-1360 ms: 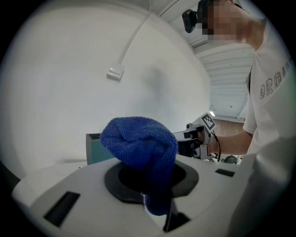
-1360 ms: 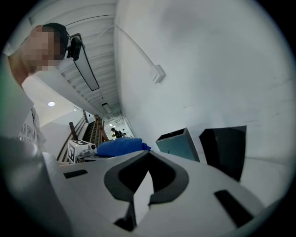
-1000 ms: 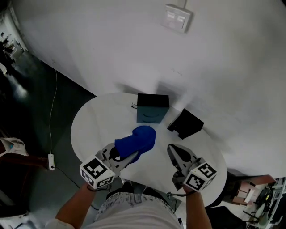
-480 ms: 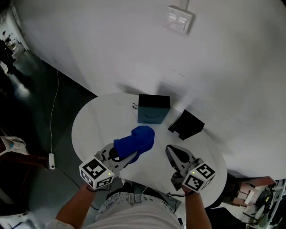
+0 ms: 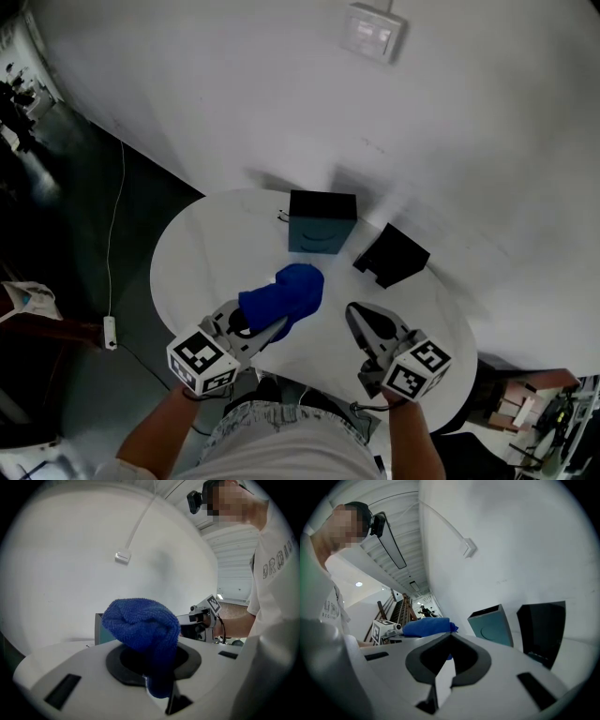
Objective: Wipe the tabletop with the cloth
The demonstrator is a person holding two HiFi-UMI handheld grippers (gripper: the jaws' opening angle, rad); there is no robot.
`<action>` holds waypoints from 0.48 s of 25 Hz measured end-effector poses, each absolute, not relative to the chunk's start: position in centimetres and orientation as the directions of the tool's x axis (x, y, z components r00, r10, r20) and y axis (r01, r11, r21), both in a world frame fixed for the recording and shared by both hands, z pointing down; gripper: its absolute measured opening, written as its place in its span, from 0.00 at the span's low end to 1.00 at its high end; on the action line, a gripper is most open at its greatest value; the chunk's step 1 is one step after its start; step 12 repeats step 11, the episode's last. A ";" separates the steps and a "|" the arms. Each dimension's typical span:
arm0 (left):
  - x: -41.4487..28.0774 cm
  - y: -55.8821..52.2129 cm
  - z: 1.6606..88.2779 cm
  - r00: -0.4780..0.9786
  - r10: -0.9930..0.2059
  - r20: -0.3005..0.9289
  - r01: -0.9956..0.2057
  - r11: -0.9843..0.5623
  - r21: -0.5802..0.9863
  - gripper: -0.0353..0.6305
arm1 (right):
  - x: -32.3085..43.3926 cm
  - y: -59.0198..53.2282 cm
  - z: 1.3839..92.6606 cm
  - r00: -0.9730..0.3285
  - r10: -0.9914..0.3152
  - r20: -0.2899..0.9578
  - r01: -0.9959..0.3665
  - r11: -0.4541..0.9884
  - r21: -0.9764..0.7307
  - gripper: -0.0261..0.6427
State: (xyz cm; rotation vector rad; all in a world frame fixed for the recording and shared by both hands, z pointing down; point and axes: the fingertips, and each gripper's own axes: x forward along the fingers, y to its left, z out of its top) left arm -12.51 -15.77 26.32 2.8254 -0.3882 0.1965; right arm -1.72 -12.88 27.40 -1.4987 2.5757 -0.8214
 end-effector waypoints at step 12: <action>-11.7 -15.3 26.4 0.955 -0.241 0.173 -0.280 -0.926 0.254 0.19 | -1.4 -12.5 27.6 -0.544 -0.809 0.223 -0.788 0.401 -0.468 0.05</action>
